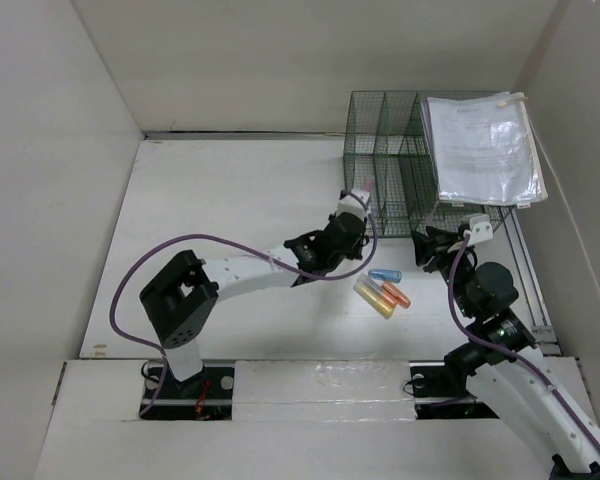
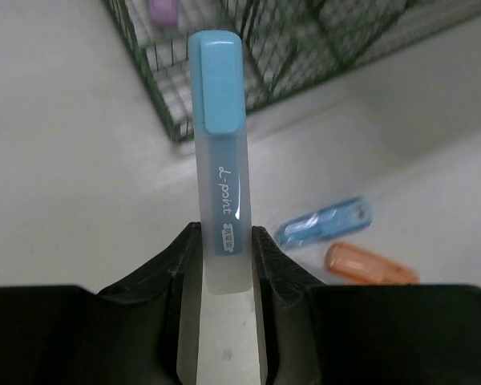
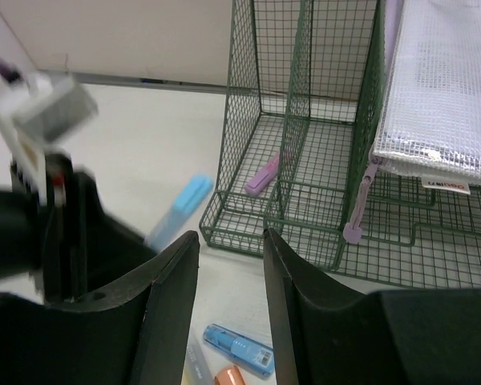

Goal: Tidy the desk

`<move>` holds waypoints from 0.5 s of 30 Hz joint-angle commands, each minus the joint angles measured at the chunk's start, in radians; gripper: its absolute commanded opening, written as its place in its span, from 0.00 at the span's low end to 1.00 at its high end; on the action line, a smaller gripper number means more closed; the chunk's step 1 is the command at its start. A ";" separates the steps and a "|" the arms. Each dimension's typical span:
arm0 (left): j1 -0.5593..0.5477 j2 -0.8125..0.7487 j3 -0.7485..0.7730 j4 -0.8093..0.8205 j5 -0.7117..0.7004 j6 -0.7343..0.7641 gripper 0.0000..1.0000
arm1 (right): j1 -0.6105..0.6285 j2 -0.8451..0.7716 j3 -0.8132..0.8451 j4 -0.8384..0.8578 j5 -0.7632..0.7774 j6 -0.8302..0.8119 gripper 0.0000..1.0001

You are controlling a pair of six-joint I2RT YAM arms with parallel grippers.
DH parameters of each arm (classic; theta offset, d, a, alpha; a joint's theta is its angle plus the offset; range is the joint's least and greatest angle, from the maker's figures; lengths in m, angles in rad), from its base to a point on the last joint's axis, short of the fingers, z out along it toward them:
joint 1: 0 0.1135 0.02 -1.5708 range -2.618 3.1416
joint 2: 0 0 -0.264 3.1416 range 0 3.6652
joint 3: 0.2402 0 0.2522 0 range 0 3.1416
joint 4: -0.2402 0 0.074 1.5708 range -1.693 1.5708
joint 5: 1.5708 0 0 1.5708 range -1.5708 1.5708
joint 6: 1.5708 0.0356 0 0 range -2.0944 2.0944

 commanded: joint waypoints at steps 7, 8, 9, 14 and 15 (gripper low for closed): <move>0.107 0.216 0.451 0.012 -0.022 -0.045 0.04 | -0.005 -0.025 0.008 0.061 -0.017 0.006 0.43; 0.121 0.240 0.452 0.007 -0.025 -0.046 0.05 | -0.005 -0.027 0.008 0.059 -0.018 0.008 0.43; 0.133 0.284 0.520 -0.005 -0.023 -0.042 0.07 | -0.005 -0.031 0.007 0.059 -0.021 0.008 0.43; 0.156 0.407 0.705 -0.059 -0.035 -0.029 0.12 | -0.005 -0.033 0.008 0.056 -0.024 0.011 0.43; 0.169 0.419 0.740 -0.066 -0.026 -0.029 0.13 | -0.005 -0.031 0.008 0.056 -0.026 0.009 0.43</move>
